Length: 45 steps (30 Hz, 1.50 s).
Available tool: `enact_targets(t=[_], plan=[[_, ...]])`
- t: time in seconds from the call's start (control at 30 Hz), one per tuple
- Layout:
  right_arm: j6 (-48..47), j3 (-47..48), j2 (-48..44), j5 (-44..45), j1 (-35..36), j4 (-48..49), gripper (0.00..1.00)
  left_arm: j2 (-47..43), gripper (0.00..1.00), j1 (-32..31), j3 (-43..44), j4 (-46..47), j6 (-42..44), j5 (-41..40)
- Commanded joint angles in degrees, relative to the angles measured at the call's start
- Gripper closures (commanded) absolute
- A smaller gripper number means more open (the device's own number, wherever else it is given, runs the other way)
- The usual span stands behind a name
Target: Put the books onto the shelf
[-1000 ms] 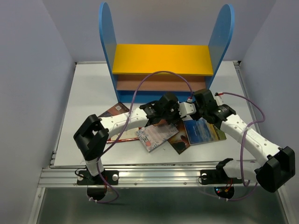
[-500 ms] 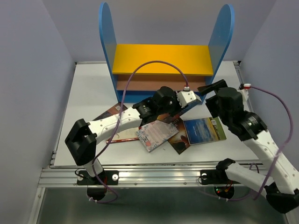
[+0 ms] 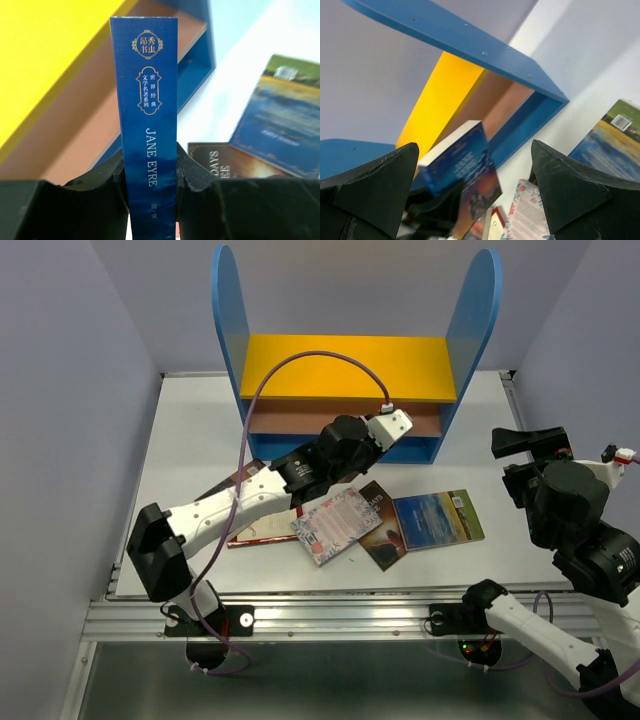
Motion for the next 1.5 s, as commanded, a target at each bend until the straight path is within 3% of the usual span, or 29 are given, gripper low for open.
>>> enact_targets(t=[0.0, 0.13, 0.23, 0.33, 0.47, 0.6, 0.8, 1.03, 1.27, 1.47], plan=[[-1.9, -1.9, -2.4, 5.5, 0.1, -1.9, 0.0, -11.0, 1.0, -4.5, 7.9, 11.1, 0.1, 0.1], [-4.1, -4.1, -1.7, 3.3, 0.1, -1.8, 0.0, -11.3, 1.0, -6.1, 11.3, 12.0, -0.7, -2.6], [-5.2, -6.7, -0.9, 2.6, 0.1, -1.9, 0.0, -11.0, 1.0, -6.3, 12.9, 16.3, -0.1, -9.6], [-6.6, -11.8, -1.8, 1.4, 0.1, 2.0, 0.0, -10.5, 1.0, -6.3, 10.5, 31.6, 3.4, -23.1], [-11.6, -17.1, -2.4, -1.0, 0.1, 7.9, 0.0, -6.5, 1.0, -5.4, 11.0, 48.3, 10.6, -30.4], [-12.0, -19.4, -0.9, -1.4, 0.1, 9.6, 0.0, -3.4, 1.0, -2.5, 13.3, 59.9, 13.6, -29.8], [-12.4, -21.7, -0.5, -4.2, 0.1, 13.8, 0.0, 0.3, 1.0, 5.2, 14.1, 69.5, 7.0, -27.2], [-14.2, -22.5, 0.5, -5.1, 0.1, 16.7, 0.0, 4.7, 1.0, 12.5, 14.9, 73.8, 4.2, -27.0], [-15.4, -22.5, 2.5, -3.6, 0.1, 18.5, 0.0, 8.9, 1.0, 18.8, 15.8, 69.4, -1.8, -25.3], [-16.3, -22.4, 4.0, -2.9, 0.1, 18.8, 0.0, 11.8, 1.0, 21.8, 15.4, 68.6, -1.9, -24.0]])
